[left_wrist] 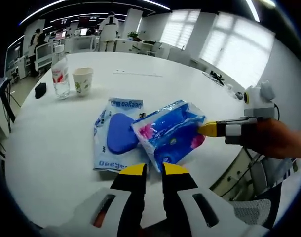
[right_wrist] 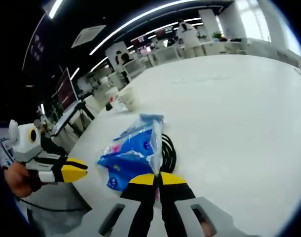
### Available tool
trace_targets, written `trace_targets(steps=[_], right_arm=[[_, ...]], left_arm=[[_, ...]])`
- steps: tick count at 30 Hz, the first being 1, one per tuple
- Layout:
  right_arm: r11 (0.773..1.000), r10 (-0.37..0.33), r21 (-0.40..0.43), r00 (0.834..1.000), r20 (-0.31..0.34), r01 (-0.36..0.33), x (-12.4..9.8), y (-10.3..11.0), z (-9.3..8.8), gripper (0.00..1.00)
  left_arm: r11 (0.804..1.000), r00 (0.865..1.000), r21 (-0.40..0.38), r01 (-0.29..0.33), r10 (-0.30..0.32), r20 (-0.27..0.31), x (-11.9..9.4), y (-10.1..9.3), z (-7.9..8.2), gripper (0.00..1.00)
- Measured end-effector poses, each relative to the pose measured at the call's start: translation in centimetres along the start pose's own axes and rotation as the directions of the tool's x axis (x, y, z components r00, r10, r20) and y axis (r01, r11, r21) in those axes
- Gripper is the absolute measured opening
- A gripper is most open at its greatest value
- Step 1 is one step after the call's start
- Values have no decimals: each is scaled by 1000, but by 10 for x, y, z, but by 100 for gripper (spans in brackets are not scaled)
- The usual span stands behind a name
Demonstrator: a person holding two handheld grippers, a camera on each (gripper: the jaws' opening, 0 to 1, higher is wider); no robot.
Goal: Arrange the tabletop items into an orderly group along one side of the table until the central work area is clear of visible clutter.
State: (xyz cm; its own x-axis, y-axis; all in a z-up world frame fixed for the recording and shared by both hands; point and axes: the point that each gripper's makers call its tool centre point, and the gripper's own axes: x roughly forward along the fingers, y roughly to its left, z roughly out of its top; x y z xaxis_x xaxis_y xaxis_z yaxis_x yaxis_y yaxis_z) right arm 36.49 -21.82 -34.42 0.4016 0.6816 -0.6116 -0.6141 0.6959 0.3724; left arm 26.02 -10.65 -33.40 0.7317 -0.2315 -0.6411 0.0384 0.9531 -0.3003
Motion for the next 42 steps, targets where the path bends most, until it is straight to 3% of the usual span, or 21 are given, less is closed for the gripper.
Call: trace_targets(steps=[9, 15, 19, 23, 26, 35, 42], right_arm=[[999, -53, 14, 998, 43, 53, 2, -32, 36, 0], [992, -126, 33, 988, 88, 124, 9, -78, 73, 0], [985, -167, 63, 981, 103, 161, 5, -92, 92, 0], [977, -197, 101, 975, 101, 187, 17, -119, 105, 0], [973, -214, 111, 972, 94, 204, 37, -143, 108, 0], [966, -238, 125, 968, 79, 228, 48, -150, 121, 0], [957, -263, 141, 964, 49, 254, 63, -174, 131, 0]], left_arm=[[999, 1000, -35, -27, 27, 0, -2, 11, -4, 10], [996, 998, -73, -58, 59, 8, -5, 21, -5, 11], [990, 997, -114, -77, 79, 7, -7, 26, -8, 11], [984, 995, -145, -100, 102, 5, -9, 33, -11, 12], [978, 993, -174, -116, 119, 7, -11, 38, -12, 12], [960, 987, -231, -156, 163, 13, -13, 49, -14, 13], [949, 981, -254, -185, 194, 10, -15, 53, -15, 13]])
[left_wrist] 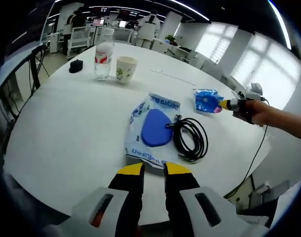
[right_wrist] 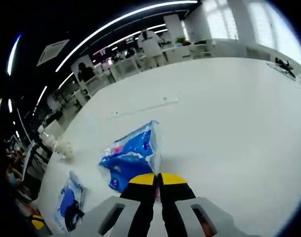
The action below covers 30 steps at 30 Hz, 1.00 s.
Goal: Arrange the tabletop items into an orderly group along one side of the table until the central work area is clear of visible clutter.
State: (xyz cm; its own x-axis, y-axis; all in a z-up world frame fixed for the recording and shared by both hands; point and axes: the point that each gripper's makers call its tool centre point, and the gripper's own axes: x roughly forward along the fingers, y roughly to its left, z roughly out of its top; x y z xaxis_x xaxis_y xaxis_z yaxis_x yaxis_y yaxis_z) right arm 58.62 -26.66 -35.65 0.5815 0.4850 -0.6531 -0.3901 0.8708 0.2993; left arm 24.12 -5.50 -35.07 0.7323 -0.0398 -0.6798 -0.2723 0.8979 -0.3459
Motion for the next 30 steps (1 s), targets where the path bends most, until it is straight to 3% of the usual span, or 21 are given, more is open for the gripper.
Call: trace_targets(steps=[9, 19, 30], right_arm=[[1000, -25, -16, 998, -60, 24, 30, -24, 7, 0], [999, -37, 15, 997, -66, 38, 37, -31, 12, 0], [997, -38, 64, 997, -71, 43, 31, -24, 9, 0]], left_arm=[[1000, 1000, -14, -20, 19, -12, -2, 1, -5, 14], [999, 999, -29, -41, 41, -7, -3, 2, -5, 14], [997, 998, -44, -60, 60, 4, -6, 0, -5, 13]])
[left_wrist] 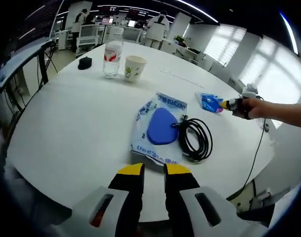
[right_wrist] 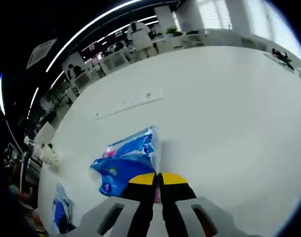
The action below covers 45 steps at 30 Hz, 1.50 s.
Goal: Arrange the tabletop items into an orderly group along one side of the table until the central work area is clear of visible clutter.
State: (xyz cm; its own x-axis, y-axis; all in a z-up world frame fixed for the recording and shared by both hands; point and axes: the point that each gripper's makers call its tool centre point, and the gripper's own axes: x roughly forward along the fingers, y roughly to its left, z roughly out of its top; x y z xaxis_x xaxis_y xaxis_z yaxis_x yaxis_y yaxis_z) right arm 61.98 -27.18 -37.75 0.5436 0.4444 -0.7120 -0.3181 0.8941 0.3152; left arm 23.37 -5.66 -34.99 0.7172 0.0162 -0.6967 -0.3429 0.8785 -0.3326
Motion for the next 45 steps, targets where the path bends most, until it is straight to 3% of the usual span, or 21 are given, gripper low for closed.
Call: trace_targets(steps=[5, 12, 18, 27, 33, 38, 45], right_arm=[[1000, -3, 16, 1000, 1, 3, 0, 2, 3, 0], [1000, 9, -15, 1000, -5, -9, -4, 5, 7, 11], [999, 8, -53, 1000, -2, -8, -10, 3, 7, 12], [994, 2, -112, 1000, -7, -2, -15, 12, -7, 15], [968, 0, -251, 1000, -15, -4, -19, 27, -21, 22], [934, 7, -355, 998, -61, -28, -1, 32, -26, 24], [927, 50, -368, 996, -71, -73, 4, 63, -41, 25]], left_arm=[[1000, 1000, -3, -1, 1, -1, -1, -2, -3, 12], [1000, 1000, -21, -2, 2, -2, 4, -3, -7, 12], [1000, 1000, -28, 9, -9, -4, 7, -8, -5, 13], [999, 1000, -50, 14, -14, -9, 9, -11, -5, 13], [997, 1000, -82, 16, -17, -20, 14, -7, -7, 15], [994, 999, -104, 18, -21, -29, 17, -3, -10, 16], [990, 999, -140, 12, -18, -38, 18, 2, -14, 15]])
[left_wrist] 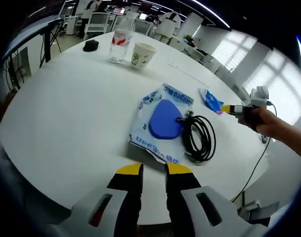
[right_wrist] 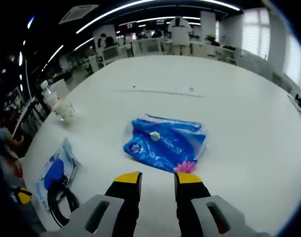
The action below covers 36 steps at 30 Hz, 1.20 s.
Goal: Arrange the tabletop items into an orderly group along one side of the table until the central work area is clear of visible clutter.
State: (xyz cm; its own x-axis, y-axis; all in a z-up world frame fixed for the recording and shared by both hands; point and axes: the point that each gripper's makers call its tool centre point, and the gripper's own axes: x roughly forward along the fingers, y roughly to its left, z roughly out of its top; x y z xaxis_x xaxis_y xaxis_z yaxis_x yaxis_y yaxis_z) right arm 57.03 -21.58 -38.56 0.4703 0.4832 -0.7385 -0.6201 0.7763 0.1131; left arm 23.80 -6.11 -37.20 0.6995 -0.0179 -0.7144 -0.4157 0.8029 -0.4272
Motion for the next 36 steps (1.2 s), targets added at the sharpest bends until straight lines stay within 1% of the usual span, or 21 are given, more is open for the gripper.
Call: trace_targets(steps=[1, 2, 3, 4, 5, 8, 11, 13, 17, 21, 22, 23, 24, 26, 29, 33, 36], right_arm=[[1000, 3, 0, 1000, -1, -3, 0, 0, 0, 24], [1000, 15, 0, 1000, -3, -15, 3, 5, -1, 24], [1000, 26, 4, 1000, -3, -26, 2, 16, -2, 24], [999, 38, 4, 999, -2, -38, 4, 21, -2, 24], [998, 63, -10, 998, -3, -63, 4, 33, -2, 24], [992, 117, -50, 993, -4, -117, 8, 57, -1, 24], [978, 187, -95, 982, -21, -188, 8, 86, -3, 24], [963, 222, -147, 974, -32, -224, 10, 100, -3, 24], [950, 263, -158, 964, -48, -268, 11, 125, -6, 24], [934, 306, -173, 950, -67, -313, 12, 140, -8, 24], [927, 321, -177, 944, -77, -330, 14, 145, -9, 25], [923, 328, -185, 941, -83, -338, 16, 146, -9, 26], [917, 330, -202, 939, -94, -343, 16, 152, -12, 26], [911, 334, -220, 937, -107, -349, 17, 159, -14, 28], [906, 340, -224, 933, -120, -359, 19, 163, -13, 29], [901, 343, -232, 929, -135, -366, 17, 173, -16, 28], [899, 335, -245, 930, -151, -364, 20, 175, -17, 26]], left_arm=[[1000, 1000, -1, 1, -1, -1, 0, 0, 0, 15], [1000, 1000, -5, 4, -4, 0, 0, -1, 0, 15], [1000, 1000, -8, 5, -5, 0, 0, -1, 0, 16], [1000, 1000, -9, 8, -8, -1, 4, 2, 1, 16], [1000, 1000, -9, 9, -9, -5, 6, 2, 0, 16], [1000, 1000, 2, 12, -12, -18, 8, 1, -2, 17], [1000, 1000, -19, 20, -21, -20, 10, 2, -2, 17], [1000, 1000, -21, 20, -21, -22, 12, 2, -3, 17], [999, 999, -40, 30, -31, -22, 14, 1, -3, 17], [997, 999, -64, 35, -36, -26, 16, 4, -5, 18], [997, 999, -63, 36, -38, -27, 17, 3, -4, 17], [997, 999, -64, 38, -40, -27, 17, 3, -4, 17], [997, 999, -65, 42, -44, -26, 18, 4, -4, 17], [997, 999, -64, 45, -47, -26, 18, 4, -3, 17], [996, 998, -77, 55, -57, -27, 18, 3, -3, 17], [996, 998, -73, 49, -51, -33, 19, 3, -3, 17], [996, 998, -72, 58, -61, -35, 22, 0, -2, 17]])
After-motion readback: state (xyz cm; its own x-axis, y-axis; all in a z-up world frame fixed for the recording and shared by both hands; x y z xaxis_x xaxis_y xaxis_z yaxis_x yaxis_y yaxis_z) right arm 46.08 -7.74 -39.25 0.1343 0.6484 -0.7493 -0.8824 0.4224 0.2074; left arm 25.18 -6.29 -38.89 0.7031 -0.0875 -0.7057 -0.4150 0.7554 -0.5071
